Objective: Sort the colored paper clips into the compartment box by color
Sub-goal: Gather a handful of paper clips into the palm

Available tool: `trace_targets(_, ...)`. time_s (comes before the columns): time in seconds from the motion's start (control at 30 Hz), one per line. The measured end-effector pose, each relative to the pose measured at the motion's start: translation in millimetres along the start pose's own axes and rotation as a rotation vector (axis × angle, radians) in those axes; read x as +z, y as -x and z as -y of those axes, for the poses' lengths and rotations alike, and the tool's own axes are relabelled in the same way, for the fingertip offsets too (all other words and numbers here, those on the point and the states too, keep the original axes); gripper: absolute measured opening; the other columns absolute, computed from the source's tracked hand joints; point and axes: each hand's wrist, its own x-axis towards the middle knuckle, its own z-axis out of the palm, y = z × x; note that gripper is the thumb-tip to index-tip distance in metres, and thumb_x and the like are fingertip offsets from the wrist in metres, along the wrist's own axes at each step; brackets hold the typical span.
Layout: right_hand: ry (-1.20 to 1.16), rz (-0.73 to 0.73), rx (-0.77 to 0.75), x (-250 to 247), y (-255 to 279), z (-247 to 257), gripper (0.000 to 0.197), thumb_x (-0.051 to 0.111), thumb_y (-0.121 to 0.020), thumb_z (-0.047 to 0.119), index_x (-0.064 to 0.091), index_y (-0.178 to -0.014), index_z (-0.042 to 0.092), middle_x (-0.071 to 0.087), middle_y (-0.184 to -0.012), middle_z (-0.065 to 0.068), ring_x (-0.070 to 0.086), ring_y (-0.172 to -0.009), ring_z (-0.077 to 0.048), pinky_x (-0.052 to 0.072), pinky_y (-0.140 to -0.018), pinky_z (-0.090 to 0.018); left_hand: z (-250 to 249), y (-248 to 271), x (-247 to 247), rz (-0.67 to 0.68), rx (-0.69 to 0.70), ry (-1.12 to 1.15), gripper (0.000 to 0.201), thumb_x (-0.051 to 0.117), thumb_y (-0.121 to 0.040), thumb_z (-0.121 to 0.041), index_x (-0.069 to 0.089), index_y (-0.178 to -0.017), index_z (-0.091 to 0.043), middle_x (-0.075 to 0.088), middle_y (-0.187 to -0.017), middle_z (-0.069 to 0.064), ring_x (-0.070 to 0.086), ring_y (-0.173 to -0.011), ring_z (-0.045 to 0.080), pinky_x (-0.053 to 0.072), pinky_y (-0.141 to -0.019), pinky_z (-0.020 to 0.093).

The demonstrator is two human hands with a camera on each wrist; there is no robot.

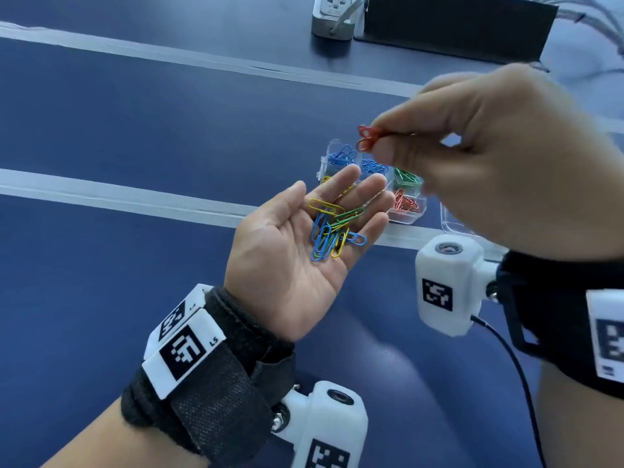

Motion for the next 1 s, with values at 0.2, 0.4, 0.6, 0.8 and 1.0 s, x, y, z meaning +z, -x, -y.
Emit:
trace_targets(0.2,0.213,0.16,0.269,-14,1,-36,0.017,0.06,-0.086,0.025,0.075,-0.091,0.02,0.066,-0.063,-0.002,0.06,-0.062,-0.011,0.048,-0.062,-0.017,-2,-3,-2,0.112,-0.01,0.034,0.046,0.029,-0.096,-0.029,0.059,-0.114,0.002,0.067,-0.111,0.02,0.066,-0.101,0.034,0.053,-0.086,0.041)
trace_targets(0.4,0.291,0.256,0.295,-2,1,-32,0.017,0.06,-0.084,0.024,0.075,-0.087,0.019,0.068,-0.074,-0.009,0.059,-0.071,-0.023,0.049,-0.067,-0.028,-2,-3,-4,0.08,-0.018,0.019,0.046,0.03,-0.095,-0.029,0.061,-0.112,0.002,0.068,-0.109,0.02,0.066,-0.1,0.033,0.055,-0.083,0.041)
trace_targets(0.6,0.256,0.217,0.314,-6,2,-28,0.02,0.056,-0.084,0.018,0.074,-0.091,0.025,0.065,-0.076,0.002,0.056,-0.067,-0.018,0.051,-0.071,-0.03,-3,-4,-8,0.101,-0.018,0.025,0.047,0.031,-0.095,-0.029,0.06,-0.114,0.002,0.068,-0.109,0.02,0.066,-0.101,0.033,0.054,-0.083,0.043)
trace_targets(0.8,0.295,0.327,0.328,1,3,-18,0.034,0.046,-0.079,0.017,0.071,-0.09,0.037,0.066,-0.095,0.0,0.059,-0.088,-0.027,0.051,-0.084,-0.037,-5,-3,-8,0.117,-0.025,0.059,0.046,0.033,-0.093,-0.028,0.065,-0.109,0.001,0.068,-0.11,0.02,0.066,-0.101,0.034,0.055,-0.082,0.044)
trace_targets(1.0,0.312,0.339,0.28,2,3,-15,0.036,0.041,-0.075,0.018,0.069,-0.088,0.035,0.064,-0.101,0.002,0.058,-0.094,-0.028,0.05,-0.085,-0.043,-6,-1,-5,0.097,-0.034,0.022,0.047,0.03,-0.095,-0.03,0.058,-0.117,0.001,0.068,-0.109,0.019,0.066,-0.101,0.033,0.054,-0.085,0.042)
